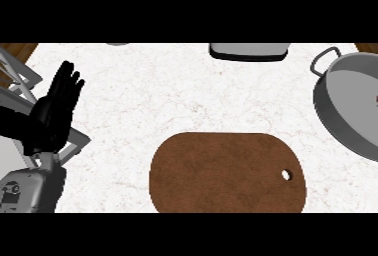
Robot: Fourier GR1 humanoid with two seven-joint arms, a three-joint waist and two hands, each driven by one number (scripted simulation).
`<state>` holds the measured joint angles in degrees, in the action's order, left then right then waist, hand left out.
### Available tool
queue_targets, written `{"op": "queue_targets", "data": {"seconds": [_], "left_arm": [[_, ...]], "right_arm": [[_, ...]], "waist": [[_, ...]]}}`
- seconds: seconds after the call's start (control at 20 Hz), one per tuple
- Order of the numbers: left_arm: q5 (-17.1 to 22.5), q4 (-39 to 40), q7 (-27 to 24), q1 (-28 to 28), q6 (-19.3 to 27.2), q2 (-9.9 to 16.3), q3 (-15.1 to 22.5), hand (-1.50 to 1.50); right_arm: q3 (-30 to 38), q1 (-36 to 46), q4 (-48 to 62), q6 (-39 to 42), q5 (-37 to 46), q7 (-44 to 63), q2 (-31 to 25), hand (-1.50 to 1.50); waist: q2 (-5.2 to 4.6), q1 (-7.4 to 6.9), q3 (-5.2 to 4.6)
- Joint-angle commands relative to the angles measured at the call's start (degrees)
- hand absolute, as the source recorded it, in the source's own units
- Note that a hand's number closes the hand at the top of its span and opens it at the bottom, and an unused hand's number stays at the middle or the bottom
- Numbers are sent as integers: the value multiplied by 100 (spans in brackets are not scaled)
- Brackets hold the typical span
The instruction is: Pick the tomato from the cutting board and place it in the pot
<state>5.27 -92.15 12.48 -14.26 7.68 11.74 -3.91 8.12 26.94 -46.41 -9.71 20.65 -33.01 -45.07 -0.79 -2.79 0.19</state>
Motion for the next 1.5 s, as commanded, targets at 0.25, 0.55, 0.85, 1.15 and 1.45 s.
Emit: {"op": "queue_targets", "data": {"seconds": [0.25, 0.55, 0.85, 1.15, 1.45], "left_arm": [[36, -125, 310, -122, -5, 57, -43, 0], [93, -12, 24, 48, -145, 125, -149, 0], [23, -49, -84, 133, -85, 41, -94, 0], [-60, -286, 158, 188, 78, -74, 21, 0], [17, -237, 20, 142, -38, -12, -60, 0]], "right_arm": [[-38, 1078, 2333, 1025, 109, -580, 224, -150], [310, 1546, 2847, 2173, -380, -1094, 406, -150], [1090, 1729, 3379, 3177, -1181, -1304, 200, -150], [1439, 1854, 3788, 3895, -1462, -977, -570, -150], [1505, 1495, 3778, 4495, -1543, -1096, -1028, -150]], "waist": [[-24, -47, 7], [-29, -40, 8], [-22, 30, 7], [-37, -34, 16], [-70, -44, 33]]}}
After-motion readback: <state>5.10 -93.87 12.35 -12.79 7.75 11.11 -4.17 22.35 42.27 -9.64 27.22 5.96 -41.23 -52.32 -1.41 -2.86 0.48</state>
